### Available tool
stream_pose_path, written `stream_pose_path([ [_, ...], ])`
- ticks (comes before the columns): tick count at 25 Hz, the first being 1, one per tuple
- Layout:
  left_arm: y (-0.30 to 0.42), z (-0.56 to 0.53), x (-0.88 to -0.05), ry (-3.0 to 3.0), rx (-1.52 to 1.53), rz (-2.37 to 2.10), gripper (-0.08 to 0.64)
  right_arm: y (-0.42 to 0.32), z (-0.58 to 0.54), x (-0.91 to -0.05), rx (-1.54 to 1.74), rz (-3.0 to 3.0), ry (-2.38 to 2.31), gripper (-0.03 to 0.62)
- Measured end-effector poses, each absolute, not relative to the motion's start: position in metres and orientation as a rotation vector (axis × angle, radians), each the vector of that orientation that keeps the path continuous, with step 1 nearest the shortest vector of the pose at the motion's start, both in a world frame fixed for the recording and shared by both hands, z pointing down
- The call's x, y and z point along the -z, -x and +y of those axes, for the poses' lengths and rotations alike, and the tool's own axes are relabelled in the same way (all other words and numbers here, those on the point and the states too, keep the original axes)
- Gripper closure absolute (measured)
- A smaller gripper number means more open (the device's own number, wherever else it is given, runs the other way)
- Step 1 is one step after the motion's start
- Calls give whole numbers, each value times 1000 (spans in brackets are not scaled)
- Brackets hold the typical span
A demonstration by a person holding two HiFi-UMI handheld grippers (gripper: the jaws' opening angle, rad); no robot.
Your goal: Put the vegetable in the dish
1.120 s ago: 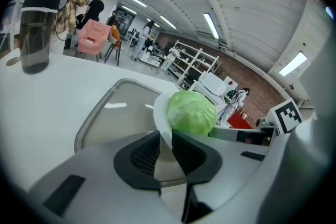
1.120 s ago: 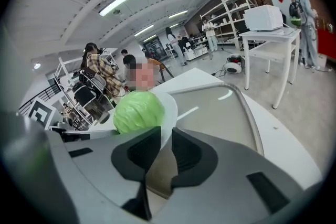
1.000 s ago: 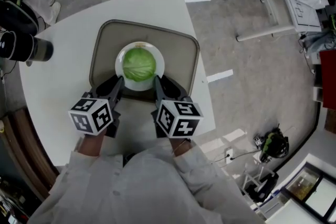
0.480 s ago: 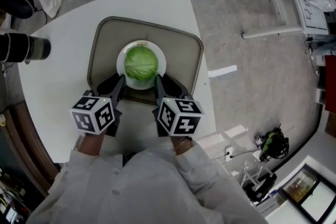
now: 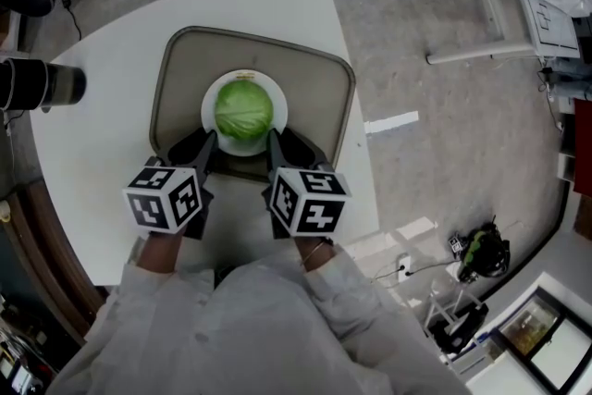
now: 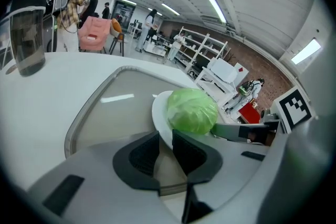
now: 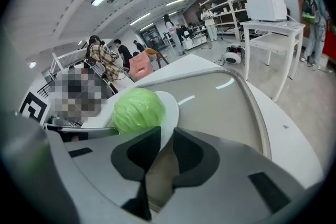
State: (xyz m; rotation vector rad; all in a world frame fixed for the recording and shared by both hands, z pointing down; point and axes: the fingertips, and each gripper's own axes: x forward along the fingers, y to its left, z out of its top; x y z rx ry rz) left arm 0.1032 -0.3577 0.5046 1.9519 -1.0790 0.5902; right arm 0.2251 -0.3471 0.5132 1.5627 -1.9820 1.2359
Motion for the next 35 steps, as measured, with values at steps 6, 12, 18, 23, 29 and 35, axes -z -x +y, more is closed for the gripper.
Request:
stream_pose_path([
  [6,-100,-358,-506,-1933,-613,-1114,495,-221,-347,-513,-1214,-1970,-1550,520],
  [12,-97,-358,-506,-1933,-617,-1149,495,-219,-347,-513,-1167,-1982,-1538,518],
  [18,-97,-357,-505,-1973,-646,-1176,491,-219,-345,-513,-1131,-1997,-1519,515],
  [23,-92,-359,-499,-2004,-632,-1225,491,-222,-346,-509,-1003,-1989,-1517,509],
  [29,-86,-358,-481,-2042,-572,-1236,491,-220,-340,-493,-940,-2005,-1565,508],
  [35,-81,-340,-452,-2126,-529,-1223,491,-210,-323,-459,-855,-2056,-1617,508],
])
